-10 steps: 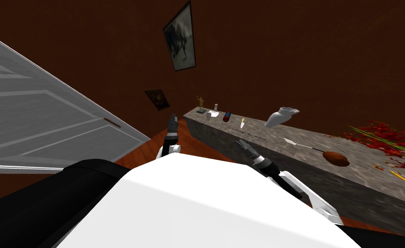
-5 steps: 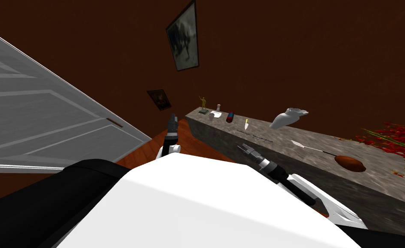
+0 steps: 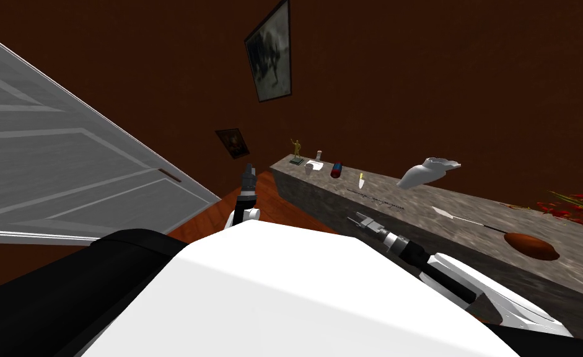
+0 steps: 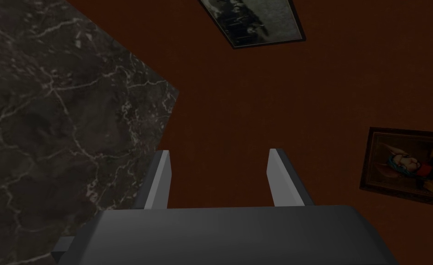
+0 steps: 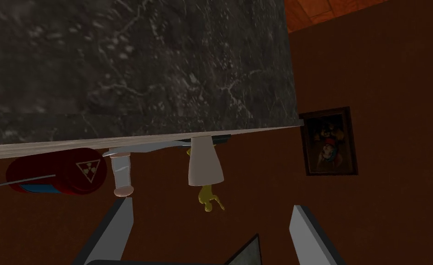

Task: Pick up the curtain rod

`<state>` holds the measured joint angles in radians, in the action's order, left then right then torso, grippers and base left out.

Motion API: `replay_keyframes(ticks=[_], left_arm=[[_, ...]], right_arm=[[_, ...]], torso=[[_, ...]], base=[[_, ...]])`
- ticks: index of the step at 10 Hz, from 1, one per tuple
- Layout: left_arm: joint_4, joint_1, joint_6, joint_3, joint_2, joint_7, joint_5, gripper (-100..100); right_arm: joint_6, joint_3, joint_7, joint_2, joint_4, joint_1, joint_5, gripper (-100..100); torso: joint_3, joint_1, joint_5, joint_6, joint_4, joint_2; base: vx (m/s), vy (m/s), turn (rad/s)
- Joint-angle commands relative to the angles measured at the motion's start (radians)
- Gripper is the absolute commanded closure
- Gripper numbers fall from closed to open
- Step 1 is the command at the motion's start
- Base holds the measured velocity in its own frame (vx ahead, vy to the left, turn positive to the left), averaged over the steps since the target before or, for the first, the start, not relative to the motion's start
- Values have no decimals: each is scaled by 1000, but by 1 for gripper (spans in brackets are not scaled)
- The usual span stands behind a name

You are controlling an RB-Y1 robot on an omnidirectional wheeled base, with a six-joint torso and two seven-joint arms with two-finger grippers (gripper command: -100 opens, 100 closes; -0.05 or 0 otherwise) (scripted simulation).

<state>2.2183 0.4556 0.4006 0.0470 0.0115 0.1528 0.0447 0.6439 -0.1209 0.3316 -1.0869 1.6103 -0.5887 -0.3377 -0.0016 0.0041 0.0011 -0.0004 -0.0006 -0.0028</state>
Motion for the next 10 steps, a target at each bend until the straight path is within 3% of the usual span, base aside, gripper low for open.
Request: replay_keyframes(ticks=[1, 2, 7, 8, 9, 10], left_arm=[[0, 0, 0, 0, 0, 0, 0, 0], [0, 0, 0, 0, 0, 0, 0, 0], [0, 0, 0, 0, 0, 0, 0, 0], [0, 0, 0, 0, 0, 0, 0, 0], [0, 0, 0, 0, 0, 0, 0, 0], [0, 0, 0, 0, 0, 0, 0, 0]], right_arm=[[11, 10, 14, -40, -25, -18, -3, -100], [5, 3, 34, -75, -64, -25, -20, -100], [-14, -13, 75, -185, -139, -38, -52, -100], [-26, -21, 95, -228, -171, -44, -66, -100], [-26, -21, 95, -228, -174, -44, -66, -100], [-40, -30, 115, -269, -208, -50, -79, -100]], torso=[[0, 0, 0, 0, 0, 0], [0, -1, 0, 0, 0, 0], [0, -1, 0, 0, 0, 0], [0, -2, 0, 0, 0, 0], [0, -2, 0, 0, 0, 0], [0, -2, -1, 0, 0, 0]], base=[[35, 59, 34], [39, 68, 71], [34, 51, 54], [46, 44, 88], [40, 33, 43], [40, 38, 90]])
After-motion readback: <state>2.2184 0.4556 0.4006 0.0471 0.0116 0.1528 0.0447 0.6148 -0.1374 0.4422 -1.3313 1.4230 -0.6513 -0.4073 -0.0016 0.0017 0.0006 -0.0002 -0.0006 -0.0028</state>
